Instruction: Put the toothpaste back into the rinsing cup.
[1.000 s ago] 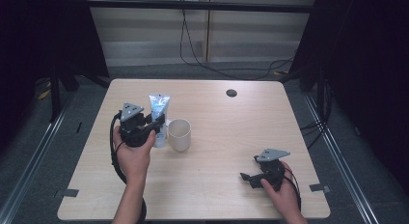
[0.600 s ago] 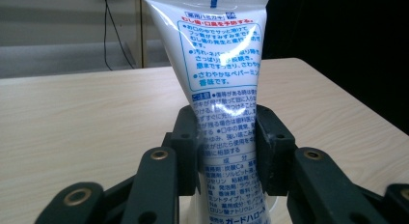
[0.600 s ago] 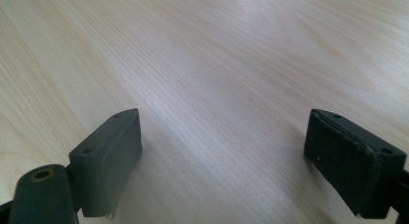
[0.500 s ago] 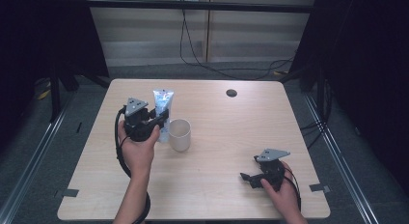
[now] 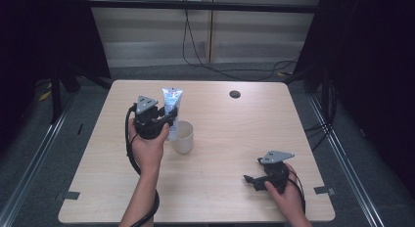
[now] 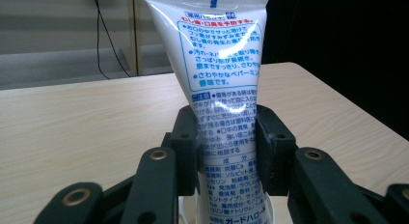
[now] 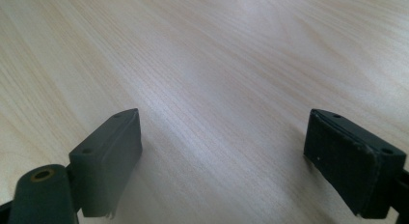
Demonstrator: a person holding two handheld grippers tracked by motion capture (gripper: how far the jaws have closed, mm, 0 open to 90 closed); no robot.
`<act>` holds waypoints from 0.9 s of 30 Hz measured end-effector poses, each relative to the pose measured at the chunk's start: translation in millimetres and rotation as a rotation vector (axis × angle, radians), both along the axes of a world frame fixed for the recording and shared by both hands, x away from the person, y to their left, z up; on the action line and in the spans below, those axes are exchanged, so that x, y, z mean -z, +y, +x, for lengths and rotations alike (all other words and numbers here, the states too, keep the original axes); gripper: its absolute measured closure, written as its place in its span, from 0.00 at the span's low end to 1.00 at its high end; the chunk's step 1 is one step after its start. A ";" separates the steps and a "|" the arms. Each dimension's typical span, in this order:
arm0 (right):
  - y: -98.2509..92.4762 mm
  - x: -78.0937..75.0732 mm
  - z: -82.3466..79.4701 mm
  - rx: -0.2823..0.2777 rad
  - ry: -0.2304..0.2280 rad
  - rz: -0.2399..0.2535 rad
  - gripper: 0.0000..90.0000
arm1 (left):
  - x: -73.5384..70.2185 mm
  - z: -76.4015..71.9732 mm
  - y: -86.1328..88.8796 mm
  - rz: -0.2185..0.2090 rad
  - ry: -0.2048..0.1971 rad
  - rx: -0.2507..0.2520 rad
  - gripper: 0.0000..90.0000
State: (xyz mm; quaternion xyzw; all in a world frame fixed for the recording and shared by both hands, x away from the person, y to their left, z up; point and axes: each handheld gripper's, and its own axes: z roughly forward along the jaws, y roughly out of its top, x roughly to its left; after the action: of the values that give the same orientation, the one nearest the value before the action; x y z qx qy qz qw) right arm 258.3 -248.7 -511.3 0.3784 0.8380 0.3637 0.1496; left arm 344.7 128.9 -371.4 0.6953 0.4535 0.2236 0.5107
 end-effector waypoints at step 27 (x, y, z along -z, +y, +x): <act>0.1 0.0 0.0 0.001 -0.001 0.000 0.14 | 11.3 17.7 -23.6 -0.001 0.001 0.014 0.72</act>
State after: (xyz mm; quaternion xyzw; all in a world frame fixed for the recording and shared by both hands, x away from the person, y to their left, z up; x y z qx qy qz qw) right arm 258.3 -248.7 -511.3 0.3786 0.8377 0.3638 0.1500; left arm 362.5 105.3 -382.7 0.6984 0.4491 0.2195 0.5123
